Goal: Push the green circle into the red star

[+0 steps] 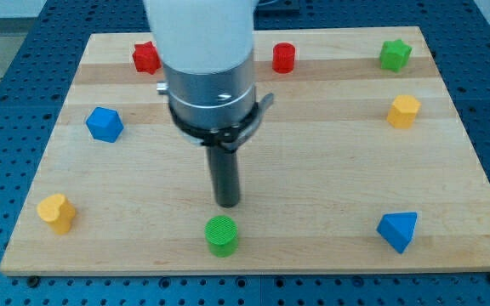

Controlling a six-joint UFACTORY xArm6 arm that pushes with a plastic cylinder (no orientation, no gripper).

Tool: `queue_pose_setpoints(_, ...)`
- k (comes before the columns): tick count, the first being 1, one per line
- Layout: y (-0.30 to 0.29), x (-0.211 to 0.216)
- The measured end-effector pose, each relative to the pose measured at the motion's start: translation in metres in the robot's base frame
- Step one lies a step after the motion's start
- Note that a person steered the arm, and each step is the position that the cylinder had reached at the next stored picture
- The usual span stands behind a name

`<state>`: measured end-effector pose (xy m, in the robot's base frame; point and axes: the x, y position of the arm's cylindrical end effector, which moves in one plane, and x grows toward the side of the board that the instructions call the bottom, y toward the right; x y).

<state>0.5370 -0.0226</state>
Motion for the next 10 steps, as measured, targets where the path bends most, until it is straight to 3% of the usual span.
queue_pose_setpoints(1,0.053,0.011)
queue_pose_setpoints(2,0.083,0.054)
queue_pose_setpoints(3,0.083,0.058)
queue_pose_setpoints(10,0.107,0.021)
